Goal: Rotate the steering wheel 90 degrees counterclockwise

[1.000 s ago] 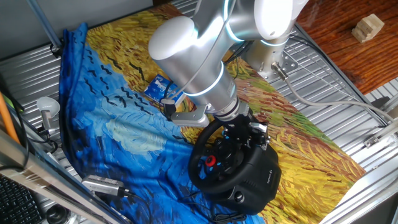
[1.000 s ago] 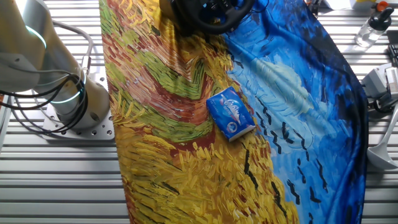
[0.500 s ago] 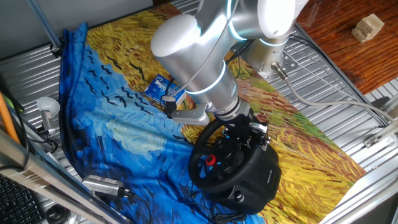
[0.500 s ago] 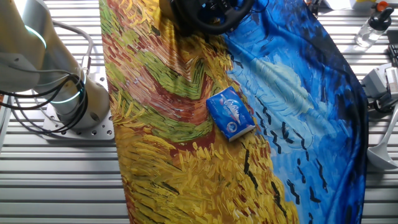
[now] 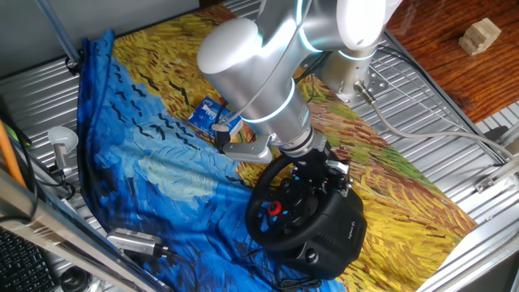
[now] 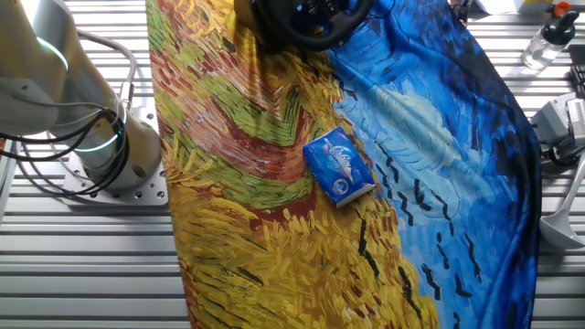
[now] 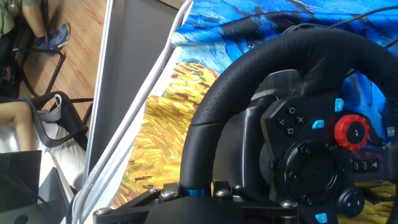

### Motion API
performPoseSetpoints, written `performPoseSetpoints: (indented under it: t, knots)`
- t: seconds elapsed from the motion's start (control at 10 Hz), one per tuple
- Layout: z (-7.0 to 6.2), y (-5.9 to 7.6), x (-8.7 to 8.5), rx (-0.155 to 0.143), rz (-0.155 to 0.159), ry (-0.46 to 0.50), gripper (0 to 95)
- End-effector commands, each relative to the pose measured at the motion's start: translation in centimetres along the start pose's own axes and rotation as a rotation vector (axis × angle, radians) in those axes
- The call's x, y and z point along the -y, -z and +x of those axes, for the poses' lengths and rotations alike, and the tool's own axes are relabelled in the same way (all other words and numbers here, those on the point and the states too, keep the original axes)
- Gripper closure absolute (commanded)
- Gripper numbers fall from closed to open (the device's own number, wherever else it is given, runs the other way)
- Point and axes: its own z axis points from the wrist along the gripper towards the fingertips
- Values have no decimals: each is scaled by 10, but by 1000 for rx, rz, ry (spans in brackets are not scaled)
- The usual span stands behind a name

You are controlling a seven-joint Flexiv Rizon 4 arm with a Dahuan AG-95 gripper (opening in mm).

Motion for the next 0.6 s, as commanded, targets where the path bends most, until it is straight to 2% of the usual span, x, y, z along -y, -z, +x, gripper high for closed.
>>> performPoseSetpoints:
  t: [0.1, 0.6]
  knots:
    - [1, 0, 0, 3, 2, -11, 950]
    - [1, 0, 0, 19, 15, -23, 950]
